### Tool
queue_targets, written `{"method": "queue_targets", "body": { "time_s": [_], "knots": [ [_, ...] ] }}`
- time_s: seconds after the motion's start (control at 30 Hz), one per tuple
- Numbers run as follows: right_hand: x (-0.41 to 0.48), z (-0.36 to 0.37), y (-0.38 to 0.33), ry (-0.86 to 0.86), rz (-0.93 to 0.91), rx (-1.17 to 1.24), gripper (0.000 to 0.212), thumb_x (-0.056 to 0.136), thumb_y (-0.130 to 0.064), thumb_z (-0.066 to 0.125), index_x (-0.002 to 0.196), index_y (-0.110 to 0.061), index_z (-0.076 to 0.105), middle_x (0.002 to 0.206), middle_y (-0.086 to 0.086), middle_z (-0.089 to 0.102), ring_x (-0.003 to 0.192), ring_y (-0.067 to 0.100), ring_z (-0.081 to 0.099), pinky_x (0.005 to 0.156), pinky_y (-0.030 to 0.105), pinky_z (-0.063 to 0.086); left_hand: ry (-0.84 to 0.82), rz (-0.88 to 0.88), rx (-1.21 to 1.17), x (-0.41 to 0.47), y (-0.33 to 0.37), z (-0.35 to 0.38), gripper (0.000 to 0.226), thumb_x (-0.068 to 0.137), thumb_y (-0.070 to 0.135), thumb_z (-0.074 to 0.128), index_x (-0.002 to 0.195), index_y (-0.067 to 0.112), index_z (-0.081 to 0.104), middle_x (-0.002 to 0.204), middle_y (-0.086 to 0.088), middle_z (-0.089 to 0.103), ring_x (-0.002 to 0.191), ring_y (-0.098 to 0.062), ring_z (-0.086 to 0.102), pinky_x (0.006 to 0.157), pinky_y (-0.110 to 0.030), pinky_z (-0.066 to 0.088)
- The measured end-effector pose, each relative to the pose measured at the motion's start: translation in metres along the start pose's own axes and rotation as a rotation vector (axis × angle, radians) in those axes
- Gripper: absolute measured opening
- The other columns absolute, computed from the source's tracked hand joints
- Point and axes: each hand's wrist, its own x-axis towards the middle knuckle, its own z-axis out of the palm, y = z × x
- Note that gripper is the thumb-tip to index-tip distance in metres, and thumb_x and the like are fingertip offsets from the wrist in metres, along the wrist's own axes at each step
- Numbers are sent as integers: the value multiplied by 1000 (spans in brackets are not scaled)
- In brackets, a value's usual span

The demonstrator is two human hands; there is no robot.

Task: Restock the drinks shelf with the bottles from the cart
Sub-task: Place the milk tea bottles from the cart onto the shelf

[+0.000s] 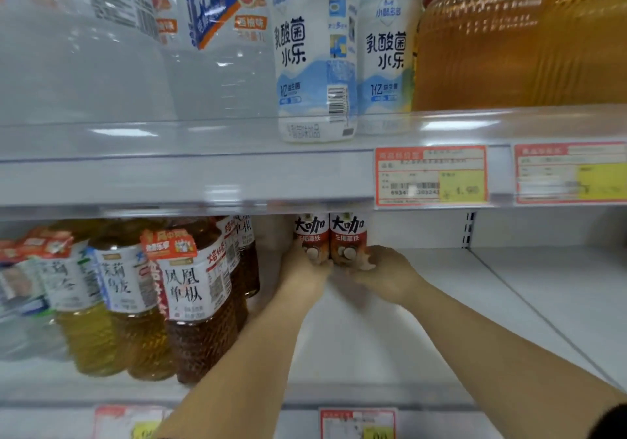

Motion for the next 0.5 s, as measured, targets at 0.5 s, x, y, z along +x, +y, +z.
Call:
{"method": "queue_targets", "body": {
  "time_s": [0.5],
  "knots": [
    [-259,91,48,-169,-412,35,11,86,-24,61,96,-27,67,83,-20,61,78,-3,56,69,10,41,15,-12,-76,-321,-67,-65,26,93,16,56,99,41,58,95,17,67,87,0,61,75,-14,49]
  ]
}}
